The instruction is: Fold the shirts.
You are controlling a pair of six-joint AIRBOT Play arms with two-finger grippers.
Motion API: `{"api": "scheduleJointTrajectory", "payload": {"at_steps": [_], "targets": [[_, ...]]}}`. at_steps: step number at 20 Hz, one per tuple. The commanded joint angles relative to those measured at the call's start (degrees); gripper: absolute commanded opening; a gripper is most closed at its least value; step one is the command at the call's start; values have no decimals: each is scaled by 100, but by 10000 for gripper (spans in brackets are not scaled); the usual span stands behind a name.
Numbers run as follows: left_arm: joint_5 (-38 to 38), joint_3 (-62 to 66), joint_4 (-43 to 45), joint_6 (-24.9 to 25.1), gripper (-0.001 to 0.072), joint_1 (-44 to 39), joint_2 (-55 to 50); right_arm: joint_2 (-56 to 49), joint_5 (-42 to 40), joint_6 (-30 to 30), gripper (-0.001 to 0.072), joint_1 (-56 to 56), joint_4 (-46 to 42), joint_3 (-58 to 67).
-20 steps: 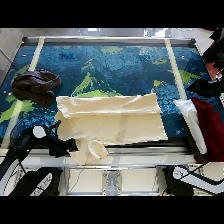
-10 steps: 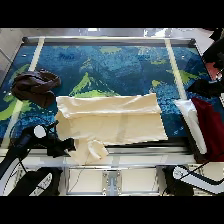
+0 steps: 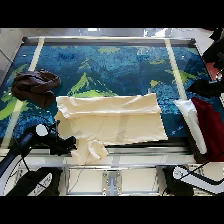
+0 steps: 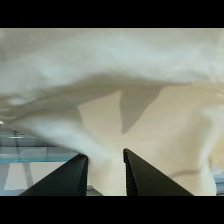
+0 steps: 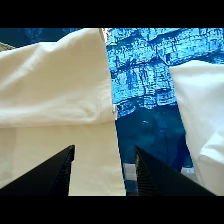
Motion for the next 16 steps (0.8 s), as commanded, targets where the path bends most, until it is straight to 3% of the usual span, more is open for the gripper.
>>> {"api": "scheduleJointTrajectory", "payload": {"at_steps": [1,4,6,11,13,16], "targets": [[87,-4,-155,94,226,0,-17,4,0,2,424,-4,2,7],[153,-4,-79,96,216,0,-17,4,-9,2,424,-4,2,7],[153,-4,-83,103,15,-2,-17,4,-9,2,424,-4,2,7],[90,-2,-83,146,15,0,-2,4,42,0,424,-4,-114,7],[83,-2,-83,299,15,0,2,2,389,52,424,-9,-785,-149],[81,-2,-92,299,15,0,2,7,348,234,425,-323,-1008,-1423]]}}
